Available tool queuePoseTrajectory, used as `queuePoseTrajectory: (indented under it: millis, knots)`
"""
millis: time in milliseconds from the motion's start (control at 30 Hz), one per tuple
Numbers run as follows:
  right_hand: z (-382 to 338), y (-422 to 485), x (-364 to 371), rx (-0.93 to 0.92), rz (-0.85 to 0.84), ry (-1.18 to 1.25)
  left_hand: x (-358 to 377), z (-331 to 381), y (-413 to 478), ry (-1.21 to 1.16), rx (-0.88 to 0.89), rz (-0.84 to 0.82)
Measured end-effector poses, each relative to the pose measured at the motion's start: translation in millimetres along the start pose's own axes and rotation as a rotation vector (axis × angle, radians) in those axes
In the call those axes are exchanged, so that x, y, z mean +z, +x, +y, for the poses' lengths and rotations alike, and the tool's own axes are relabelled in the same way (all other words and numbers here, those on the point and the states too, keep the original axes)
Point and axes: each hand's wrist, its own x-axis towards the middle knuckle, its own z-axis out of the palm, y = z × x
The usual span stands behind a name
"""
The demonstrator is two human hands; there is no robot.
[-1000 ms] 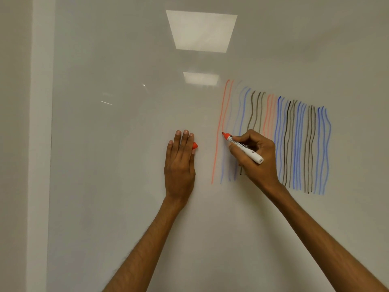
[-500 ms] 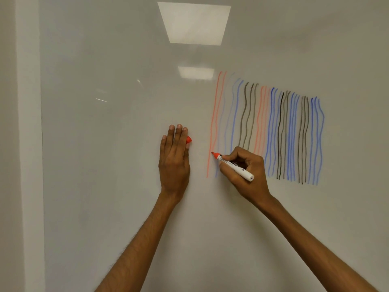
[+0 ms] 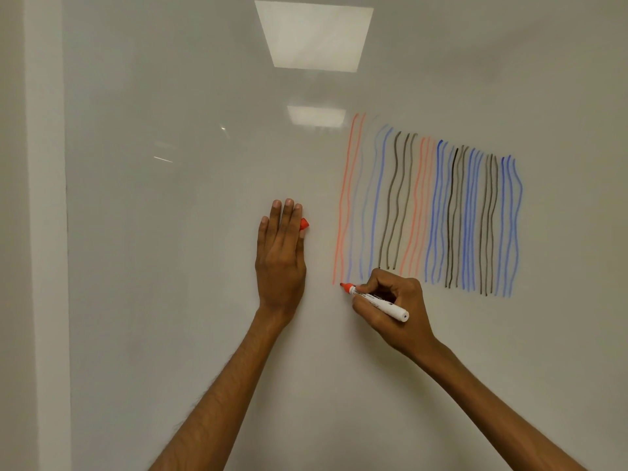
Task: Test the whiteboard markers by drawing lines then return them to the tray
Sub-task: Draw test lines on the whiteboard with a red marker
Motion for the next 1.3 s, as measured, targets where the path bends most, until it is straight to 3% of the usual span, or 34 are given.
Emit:
queuePoseTrajectory:
  millis: [167, 567, 800, 1300]
  knots:
    - [-7.1, 7.7, -1.5, -0.045, 0.027, 0.028, -1.7, 1.3, 0.0, -0.008, -0.008, -0.005]
    - [-58.5, 142.8, -22.5, -0.137, 0.34, 0.185, -2.8, 3.0, -0.6, -0.01, -0.014, -0.001]
    - [-78.8, 197.2, -28.2, -0.137, 0.372, 0.21, -2.4, 2.6, -0.5, 0.003, -0.001, 0.005]
    - [-61.5, 185.5, -12.9, -0.096, 0.329, 0.175, -1.3, 1.9, -0.5, 0.016, 0.019, 0.036]
